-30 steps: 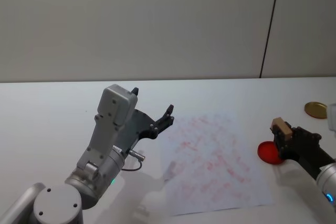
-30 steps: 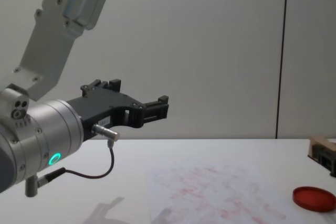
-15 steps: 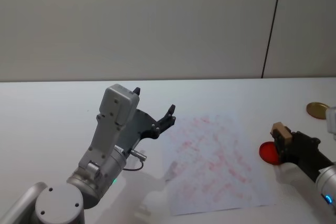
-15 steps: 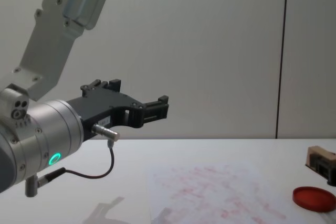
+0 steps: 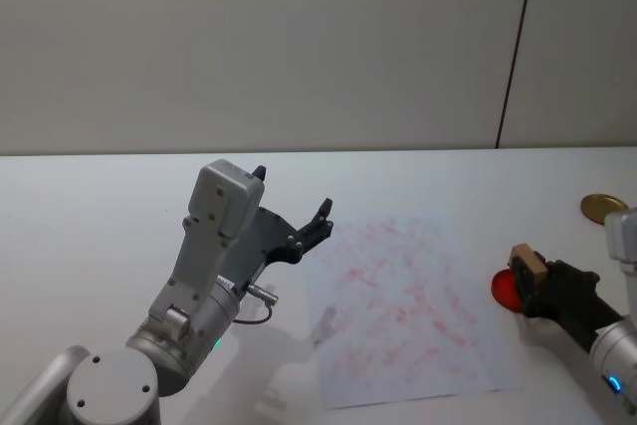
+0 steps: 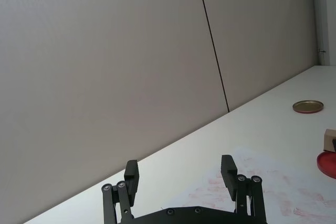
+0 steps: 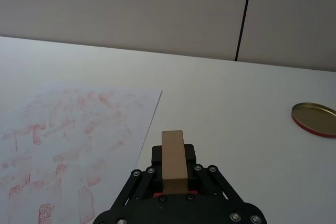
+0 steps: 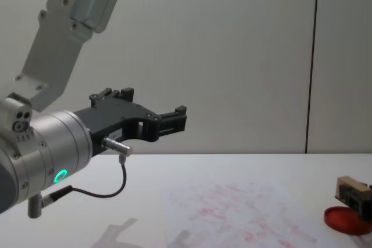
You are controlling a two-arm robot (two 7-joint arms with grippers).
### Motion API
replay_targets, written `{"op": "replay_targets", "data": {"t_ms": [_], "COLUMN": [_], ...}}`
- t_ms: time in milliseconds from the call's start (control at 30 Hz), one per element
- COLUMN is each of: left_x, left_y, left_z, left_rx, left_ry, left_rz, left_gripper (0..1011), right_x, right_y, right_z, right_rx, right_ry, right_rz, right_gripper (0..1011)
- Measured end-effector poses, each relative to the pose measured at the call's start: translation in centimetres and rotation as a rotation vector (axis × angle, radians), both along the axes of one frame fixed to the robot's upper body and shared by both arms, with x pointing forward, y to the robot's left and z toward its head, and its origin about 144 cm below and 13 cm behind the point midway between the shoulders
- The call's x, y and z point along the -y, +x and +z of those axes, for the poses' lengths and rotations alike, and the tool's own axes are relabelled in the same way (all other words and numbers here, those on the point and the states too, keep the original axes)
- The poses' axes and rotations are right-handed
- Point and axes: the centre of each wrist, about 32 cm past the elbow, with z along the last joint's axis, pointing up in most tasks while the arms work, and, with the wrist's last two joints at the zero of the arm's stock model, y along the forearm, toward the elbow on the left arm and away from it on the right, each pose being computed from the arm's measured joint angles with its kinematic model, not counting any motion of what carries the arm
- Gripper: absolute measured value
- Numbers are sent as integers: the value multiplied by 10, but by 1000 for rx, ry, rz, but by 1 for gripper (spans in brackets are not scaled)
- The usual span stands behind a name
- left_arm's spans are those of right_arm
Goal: Use the one hand to pick up the stamp and affix it onto the A4 paper.
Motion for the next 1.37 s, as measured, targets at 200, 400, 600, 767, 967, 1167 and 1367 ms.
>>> {"op": "replay_targets", "data": {"t_ms": [200, 400, 600, 767, 967, 1167, 1367], "left_x": [0, 0, 0, 0, 0, 0, 0], "left_y": [0, 0, 0, 0, 0, 0, 0], "left_z": [0, 0, 0, 0, 0, 0, 0], "left_rx": [0, 0, 0, 0, 0, 0, 0], "left_ry": [0, 0, 0, 0, 0, 0, 0], "left_rz": [0, 0, 0, 0, 0, 0, 0], "left_gripper": [993, 993, 993, 993, 993, 993, 993], "right_x": [0, 0, 0, 0, -1, -4, -6], "right_y": [1, 1, 1, 0, -3, -8, -14], "right_z": [-4, -6, -7, -6, 0, 12, 22], "right_rx": [-14, -21, -17, 3, 50, 109, 152], "right_ry": [-6, -7, -6, -2, 4, 6, 7], "right_rz": [-6, -13, -17, -19, -20, -25, -30], "right_gripper": [296, 477, 652, 832, 960, 1001, 1001]}}
